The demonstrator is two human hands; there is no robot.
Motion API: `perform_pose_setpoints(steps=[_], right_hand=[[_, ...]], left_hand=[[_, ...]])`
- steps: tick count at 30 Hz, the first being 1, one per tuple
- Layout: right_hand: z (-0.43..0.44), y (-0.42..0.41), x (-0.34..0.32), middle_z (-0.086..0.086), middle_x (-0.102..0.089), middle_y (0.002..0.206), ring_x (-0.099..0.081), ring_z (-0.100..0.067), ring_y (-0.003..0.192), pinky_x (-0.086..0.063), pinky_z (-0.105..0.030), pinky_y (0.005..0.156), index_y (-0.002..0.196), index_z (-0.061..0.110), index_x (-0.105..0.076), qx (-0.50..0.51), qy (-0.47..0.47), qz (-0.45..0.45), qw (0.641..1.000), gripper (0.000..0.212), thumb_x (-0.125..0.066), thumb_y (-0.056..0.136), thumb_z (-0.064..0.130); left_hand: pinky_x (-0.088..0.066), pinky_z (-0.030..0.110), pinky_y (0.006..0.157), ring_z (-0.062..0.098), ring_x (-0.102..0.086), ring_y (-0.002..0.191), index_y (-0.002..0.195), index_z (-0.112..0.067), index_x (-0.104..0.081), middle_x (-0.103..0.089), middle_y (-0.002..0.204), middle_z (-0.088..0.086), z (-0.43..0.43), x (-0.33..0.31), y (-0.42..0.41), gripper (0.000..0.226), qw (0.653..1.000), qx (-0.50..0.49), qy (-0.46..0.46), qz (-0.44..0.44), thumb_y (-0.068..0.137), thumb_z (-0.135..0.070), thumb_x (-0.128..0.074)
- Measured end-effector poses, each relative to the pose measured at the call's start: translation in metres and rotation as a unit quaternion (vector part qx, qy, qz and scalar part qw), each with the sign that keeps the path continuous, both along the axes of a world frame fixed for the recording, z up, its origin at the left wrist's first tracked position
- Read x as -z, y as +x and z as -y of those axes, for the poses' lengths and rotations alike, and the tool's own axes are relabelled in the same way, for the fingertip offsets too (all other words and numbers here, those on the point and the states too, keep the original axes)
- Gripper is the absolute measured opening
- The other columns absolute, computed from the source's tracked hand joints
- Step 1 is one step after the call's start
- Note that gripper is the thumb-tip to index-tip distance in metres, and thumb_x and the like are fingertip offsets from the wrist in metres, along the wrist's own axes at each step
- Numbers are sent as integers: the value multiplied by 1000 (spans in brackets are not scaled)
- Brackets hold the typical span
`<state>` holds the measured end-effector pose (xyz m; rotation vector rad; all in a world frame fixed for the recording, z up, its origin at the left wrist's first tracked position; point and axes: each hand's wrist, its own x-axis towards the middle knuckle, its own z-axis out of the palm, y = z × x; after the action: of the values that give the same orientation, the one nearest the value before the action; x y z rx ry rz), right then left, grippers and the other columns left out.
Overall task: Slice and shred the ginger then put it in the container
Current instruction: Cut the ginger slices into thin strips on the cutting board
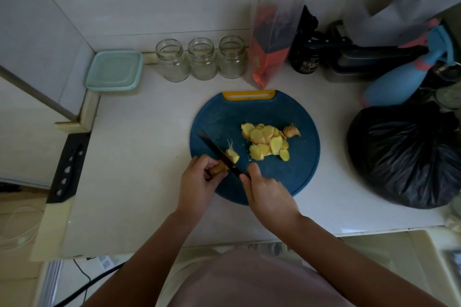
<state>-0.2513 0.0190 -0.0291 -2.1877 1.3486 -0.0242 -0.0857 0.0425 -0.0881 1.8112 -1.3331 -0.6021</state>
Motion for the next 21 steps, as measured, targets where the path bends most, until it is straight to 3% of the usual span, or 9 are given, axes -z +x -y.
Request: perform_pose_setpoints(steps=[6, 9, 10, 13, 17, 21], right_hand=[[3, 3, -9, -6, -57, 70, -62, -31, 67, -36, -32, 49, 107, 14, -39, -8, -14, -10, 1000, 27, -27, 105, 39], [5, 5, -8, -4, -55, 53, -57, -24, 42, -12, -22, 34, 88, 12, -48, -43, -94, -52, 993, 23, -56, 97, 31], [5, 7, -8, -4, -56, 55, -58, -24, 44, -12, -22, 34, 86, 12, -47, -49, -102, -69, 991, 24, -55, 98, 31], [5, 9, -6, -3, -56, 73, -64, -29, 73, -32, -30, 49, 103, 13, -44, -53, -34, -85, 994, 27, -26, 106, 34], [10, 16, -6, 3, -34, 63, -46, -25, 63, -31, -30, 49, 110, 13, -43, -73, -25, -89, 993, 13, -32, 105, 18], [18, 25, -8, -6, -54, 79, -44, -23, 65, -36, -33, 58, 114, 10, -44, -69, 21, -101, 992, 15, -35, 103, 13]], left_hand=[[-44, 13, 61, 6, -56, 69, 84, -16, -62, -60, 80, -2, 2, 0, 1, 23, 1000, -3, 1, -16, 72, -10, -81], [-44, 15, 60, 7, -56, 68, 83, -16, -62, -59, 80, -2, 1, 0, 0, 23, 1000, -2, 1, -13, 72, -10, -81], [-43, 15, 60, 7, -55, 68, 83, -15, -62, -58, 80, -2, 1, 0, -1, 22, 1000, -1, 1, -13, 73, -9, -81], [-44, 19, 60, 11, -55, 67, 82, -12, -62, -57, 78, -1, 1, 0, 1, 21, 1000, 1, 2, -14, 72, -7, -80], [-44, 22, 59, 12, -54, 66, 78, -12, -61, -58, 77, 1, 3, -1, 3, 22, 1000, 2, 15, -12, 71, -8, -82], [-41, 16, 58, 7, -51, 64, 76, -17, -60, -58, 76, 1, 6, -2, 5, 24, 1000, 5, 24, -12, 71, -10, -82]])
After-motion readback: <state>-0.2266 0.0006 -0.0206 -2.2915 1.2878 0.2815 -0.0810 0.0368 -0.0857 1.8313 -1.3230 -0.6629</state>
